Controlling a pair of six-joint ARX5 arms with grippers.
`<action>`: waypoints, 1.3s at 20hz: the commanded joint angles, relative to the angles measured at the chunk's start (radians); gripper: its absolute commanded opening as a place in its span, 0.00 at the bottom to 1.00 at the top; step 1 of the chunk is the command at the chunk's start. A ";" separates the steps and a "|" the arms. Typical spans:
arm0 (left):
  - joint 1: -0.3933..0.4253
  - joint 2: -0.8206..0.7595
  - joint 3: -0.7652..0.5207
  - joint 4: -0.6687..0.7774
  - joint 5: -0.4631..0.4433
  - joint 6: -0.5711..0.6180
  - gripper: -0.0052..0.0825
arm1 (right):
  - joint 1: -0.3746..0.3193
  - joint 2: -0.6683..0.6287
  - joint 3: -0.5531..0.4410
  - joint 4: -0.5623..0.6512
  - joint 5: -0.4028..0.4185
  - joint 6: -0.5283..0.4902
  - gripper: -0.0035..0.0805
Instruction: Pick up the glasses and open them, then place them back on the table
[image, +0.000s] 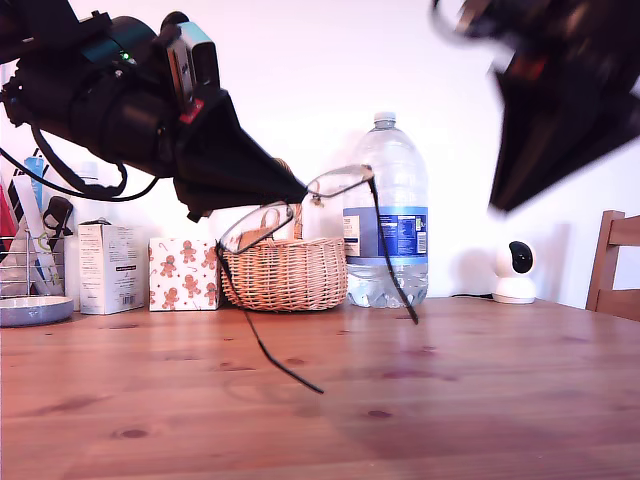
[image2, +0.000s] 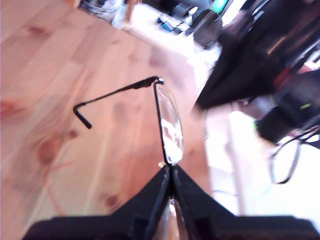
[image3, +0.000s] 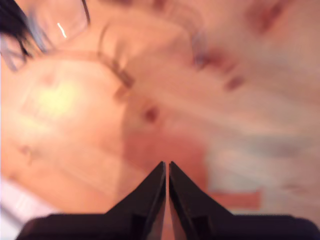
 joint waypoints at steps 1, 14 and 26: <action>-0.017 -0.043 -0.001 0.000 -0.024 0.014 0.03 | -0.014 -0.040 0.001 -0.017 0.022 -0.002 0.03; -0.142 -0.123 -0.001 -0.081 -0.360 0.064 0.03 | -0.269 -0.284 -0.063 0.008 0.012 -0.143 0.03; -0.392 -0.146 0.001 -0.107 -0.901 -0.107 0.03 | -0.394 -0.432 -0.229 0.066 0.001 -0.132 0.03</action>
